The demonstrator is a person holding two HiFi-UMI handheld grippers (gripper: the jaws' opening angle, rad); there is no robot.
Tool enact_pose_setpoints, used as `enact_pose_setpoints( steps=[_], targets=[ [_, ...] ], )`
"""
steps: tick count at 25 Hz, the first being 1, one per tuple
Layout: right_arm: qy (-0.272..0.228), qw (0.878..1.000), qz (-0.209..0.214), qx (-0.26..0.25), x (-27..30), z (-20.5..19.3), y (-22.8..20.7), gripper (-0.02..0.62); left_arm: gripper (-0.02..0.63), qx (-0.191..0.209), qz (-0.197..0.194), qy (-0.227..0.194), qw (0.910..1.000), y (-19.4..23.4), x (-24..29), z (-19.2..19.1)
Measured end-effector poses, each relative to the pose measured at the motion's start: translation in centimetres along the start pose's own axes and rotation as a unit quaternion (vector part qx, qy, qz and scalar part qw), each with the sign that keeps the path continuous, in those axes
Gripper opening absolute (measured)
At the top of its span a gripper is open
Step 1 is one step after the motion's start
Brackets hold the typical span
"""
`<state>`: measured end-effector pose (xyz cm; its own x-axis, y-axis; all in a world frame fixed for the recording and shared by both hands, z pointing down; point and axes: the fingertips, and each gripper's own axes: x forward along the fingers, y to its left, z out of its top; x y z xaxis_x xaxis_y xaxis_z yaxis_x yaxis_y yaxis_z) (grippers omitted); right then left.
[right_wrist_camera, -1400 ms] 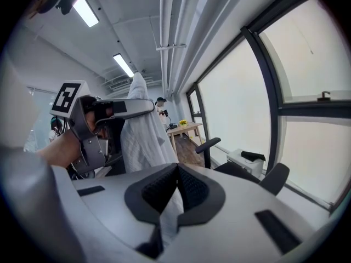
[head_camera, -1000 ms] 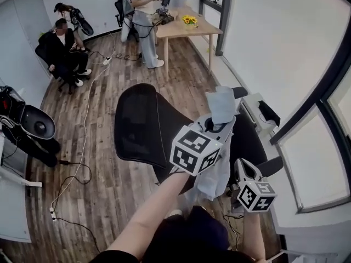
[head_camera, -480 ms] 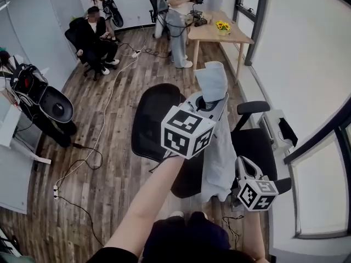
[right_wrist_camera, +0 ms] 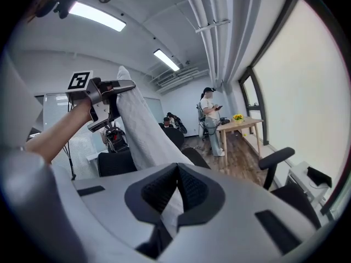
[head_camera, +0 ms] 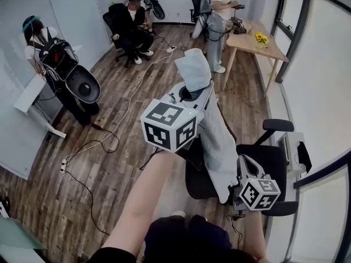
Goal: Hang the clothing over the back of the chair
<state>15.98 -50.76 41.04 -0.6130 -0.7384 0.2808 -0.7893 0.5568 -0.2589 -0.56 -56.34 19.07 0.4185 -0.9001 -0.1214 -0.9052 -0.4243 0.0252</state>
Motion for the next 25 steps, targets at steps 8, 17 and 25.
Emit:
enact_pose_setpoints(
  steps=[8,17,25],
  targets=[
    [0.015,0.997,0.067,-0.024,3.4,0.3,5.0,0.002,0.020,0.029,0.098,-0.016,0.9947,7.0,-8.5,3.3],
    [0.008,0.993,0.111,-0.044,5.2,1.6,9.1,0.002,0.020,0.032,0.200,0.003,0.9792,13.3,-17.9,2.5],
    [0.001,0.992,0.111,-0.060,5.9,2.9,10.2,0.002,0.020,0.008,0.267,0.030,0.9631,18.2,-24.2,-0.3]
  ],
)
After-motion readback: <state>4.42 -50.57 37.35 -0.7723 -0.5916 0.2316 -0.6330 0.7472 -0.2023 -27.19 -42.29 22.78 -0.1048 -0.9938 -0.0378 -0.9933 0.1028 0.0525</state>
